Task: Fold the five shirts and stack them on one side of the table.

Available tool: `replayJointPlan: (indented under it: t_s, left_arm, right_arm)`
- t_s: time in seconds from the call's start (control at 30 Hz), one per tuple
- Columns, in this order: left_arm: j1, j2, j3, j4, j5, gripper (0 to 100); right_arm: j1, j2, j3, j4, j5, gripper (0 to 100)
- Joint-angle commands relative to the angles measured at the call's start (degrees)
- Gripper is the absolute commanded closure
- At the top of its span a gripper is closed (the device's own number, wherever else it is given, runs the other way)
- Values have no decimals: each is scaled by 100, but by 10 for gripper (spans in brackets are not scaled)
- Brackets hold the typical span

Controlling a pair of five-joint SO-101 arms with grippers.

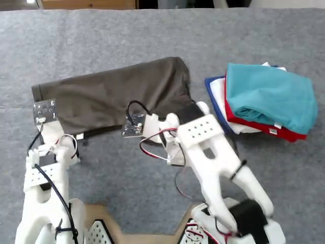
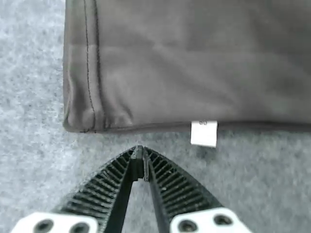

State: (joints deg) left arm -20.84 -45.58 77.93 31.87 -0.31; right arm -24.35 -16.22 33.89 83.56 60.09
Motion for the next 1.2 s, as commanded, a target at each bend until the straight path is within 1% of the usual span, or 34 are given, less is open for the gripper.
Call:
replayJointPlan:
  t_s: [0.0,0.07,0.17,0.43,0.47,0.53,0.6,0.63,0.7,0.97,1.17]
  left_arm:
    - [40,-123,48,-290,105,970]
    - [48,-123,66,-299,105,970]
    - [48,-123,75,-290,105,970]
    - [40,-123,84,-290,105,970]
    - [40,-123,84,-281,105,970]
    - [31,-123,84,-281,105,970]
    - [31,-123,84,-281,105,970]
    - [31,-123,84,-281,105,970]
    - [31,-123,84,-281,105,970]
    - [31,-123,92,-281,105,970]
    - [31,-123,92,-281,105,970]
  right_arm:
    - [167,462,-22,-580,202,847]
    - [387,787,-13,-1011,273,847]
    - [633,1200,-4,-1371,448,849]
    - [668,1938,66,-2110,457,851]
    - [668,2026,119,-2198,448,857]
    - [668,2176,207,-2409,448,901]
    - [668,2220,198,-2435,448,981]
    - [668,2211,189,-2435,448,986]
    - [668,2202,189,-2444,448,967]
    - [677,2193,171,-2462,422,985]
    - [1081,2193,-198,-2303,413,985]
